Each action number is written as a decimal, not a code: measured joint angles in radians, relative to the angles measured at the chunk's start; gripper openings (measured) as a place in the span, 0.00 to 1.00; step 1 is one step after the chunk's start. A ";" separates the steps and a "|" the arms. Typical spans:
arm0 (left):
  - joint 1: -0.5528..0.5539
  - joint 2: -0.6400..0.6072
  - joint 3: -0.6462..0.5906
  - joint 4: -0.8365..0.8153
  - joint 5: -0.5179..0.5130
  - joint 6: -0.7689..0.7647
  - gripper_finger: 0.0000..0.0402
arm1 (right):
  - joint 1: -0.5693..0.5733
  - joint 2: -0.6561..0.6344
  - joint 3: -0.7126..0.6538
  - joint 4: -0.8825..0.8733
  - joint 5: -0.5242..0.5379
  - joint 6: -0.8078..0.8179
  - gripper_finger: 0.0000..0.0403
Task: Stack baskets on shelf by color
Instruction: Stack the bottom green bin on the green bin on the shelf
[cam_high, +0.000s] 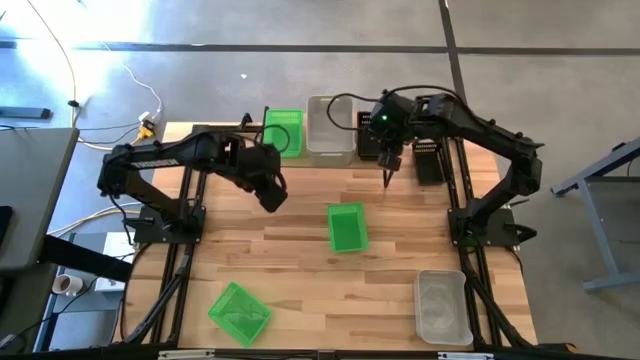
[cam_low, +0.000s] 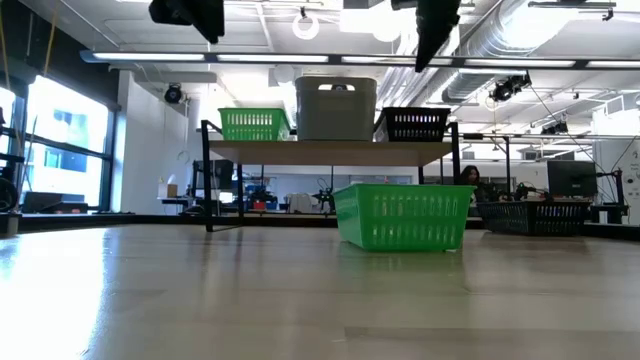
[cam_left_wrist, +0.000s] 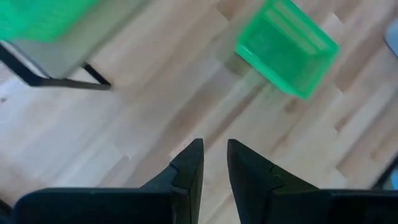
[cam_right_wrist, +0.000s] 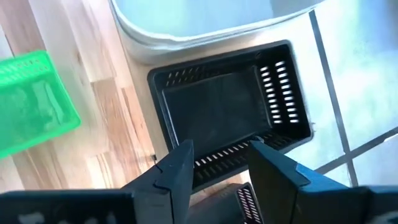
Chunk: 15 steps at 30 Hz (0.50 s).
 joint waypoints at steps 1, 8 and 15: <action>-0.021 0.000 0.000 0.000 0.002 -0.005 0.16 | 0.000 0.000 0.008 -0.001 0.000 0.006 0.34; -0.180 0.000 0.000 0.000 -0.005 -0.122 0.16 | 0.006 0.000 0.027 -0.017 -0.004 0.071 0.34; -0.346 0.006 0.000 0.004 -0.006 -0.304 0.16 | 0.065 0.000 0.027 -0.078 -0.004 0.188 0.34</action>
